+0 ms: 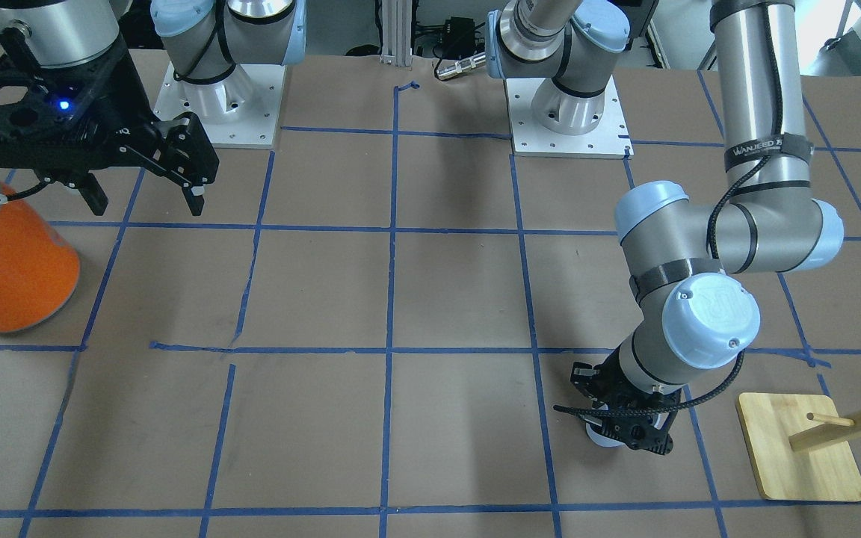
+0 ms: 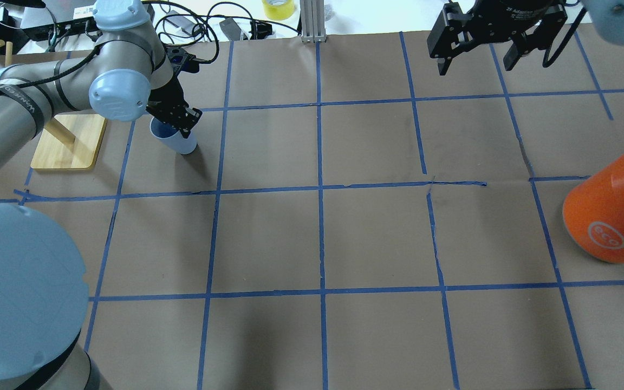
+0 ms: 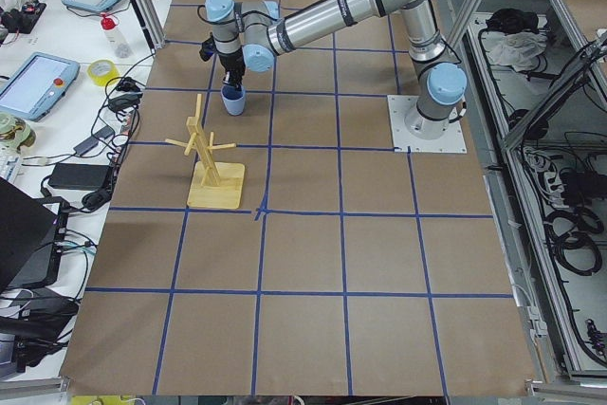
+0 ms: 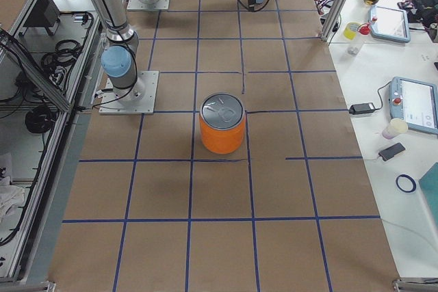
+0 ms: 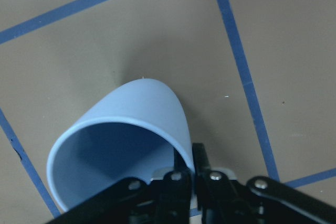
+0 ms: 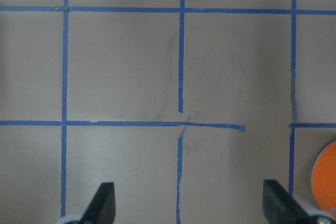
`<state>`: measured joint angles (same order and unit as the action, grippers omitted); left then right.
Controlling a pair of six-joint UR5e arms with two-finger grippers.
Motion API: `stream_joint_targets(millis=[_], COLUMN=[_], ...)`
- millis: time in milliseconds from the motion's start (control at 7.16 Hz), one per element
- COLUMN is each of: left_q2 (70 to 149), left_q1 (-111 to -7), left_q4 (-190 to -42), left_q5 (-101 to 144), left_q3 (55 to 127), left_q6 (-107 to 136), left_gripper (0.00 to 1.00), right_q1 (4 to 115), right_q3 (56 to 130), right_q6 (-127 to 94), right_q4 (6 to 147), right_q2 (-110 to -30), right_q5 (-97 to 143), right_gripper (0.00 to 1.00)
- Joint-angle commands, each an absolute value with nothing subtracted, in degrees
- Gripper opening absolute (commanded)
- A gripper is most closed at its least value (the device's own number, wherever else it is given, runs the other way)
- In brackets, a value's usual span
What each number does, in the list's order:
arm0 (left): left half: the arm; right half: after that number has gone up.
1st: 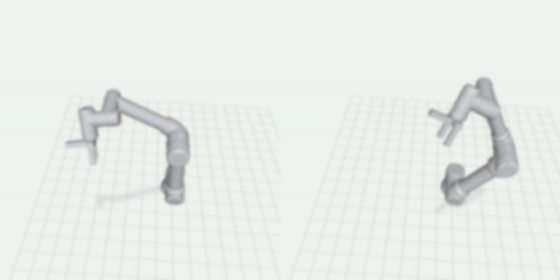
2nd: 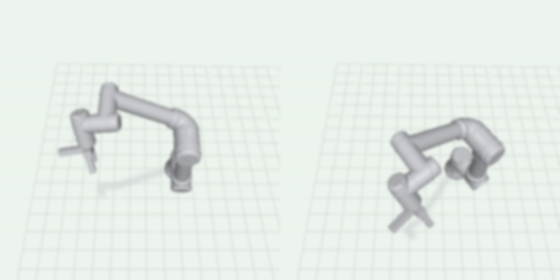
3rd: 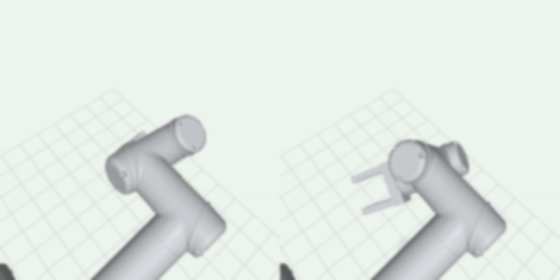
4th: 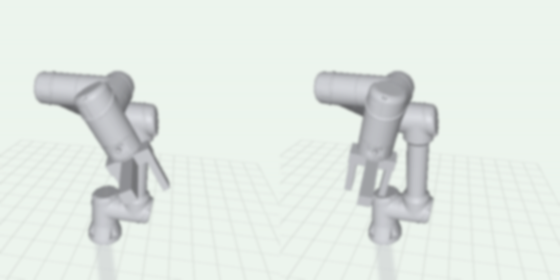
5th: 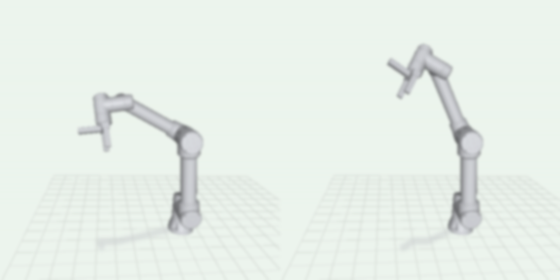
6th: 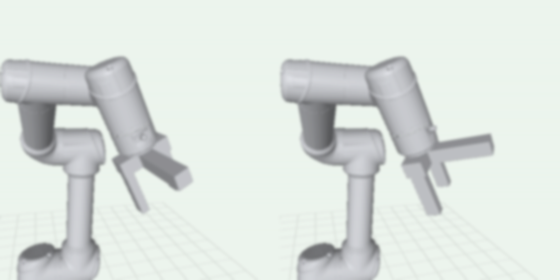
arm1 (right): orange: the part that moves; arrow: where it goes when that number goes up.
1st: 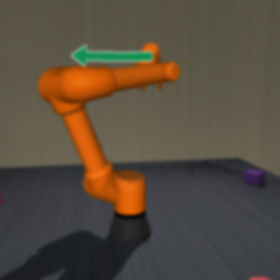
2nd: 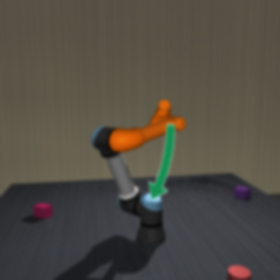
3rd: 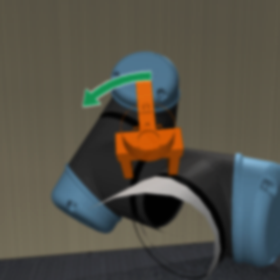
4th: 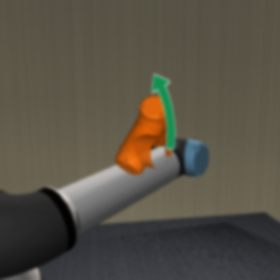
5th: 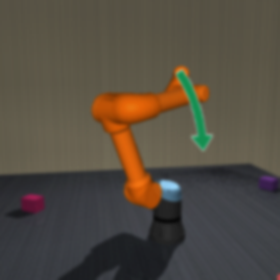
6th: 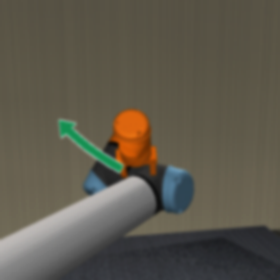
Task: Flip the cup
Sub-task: 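Lower the upright cup onto the table and open the left gripper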
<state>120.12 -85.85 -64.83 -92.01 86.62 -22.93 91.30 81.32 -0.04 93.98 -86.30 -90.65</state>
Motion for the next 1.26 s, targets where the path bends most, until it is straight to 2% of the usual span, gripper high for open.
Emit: stream_joint_targets(millis=[0,140,559,1118], left_q2=[120.32,120.32,115.78,97.34], left_q1=[-85.96,-86.04,-89.02,-89.21], left_q4=[-64.77,-64.69,-68.18,-82.86], left_q5=[-91.85,-91.50,-90.52,-95.84], left_q3=[87.27,87.97,87.19,86.22], left_q6=[-22.68,-22.59,-22.41,-12.72], left_gripper=[0.62,1.00,1.00,1.00], right_q1=[91.14,91.06,91.14,90.97], right_q3=[81.65,83.65,84.99,84.99], right_q6=[-0.09,0.00,0.88,0.88], right_q4=[95.27,95.53,98.70,98.61], right_q2=[-86.22,-86.31,-86.84,-87.01], right_q5=[-90.79,-90.44,-90.27,-90.27], right_gripper=[1.00,1.00,1.00,1.00])
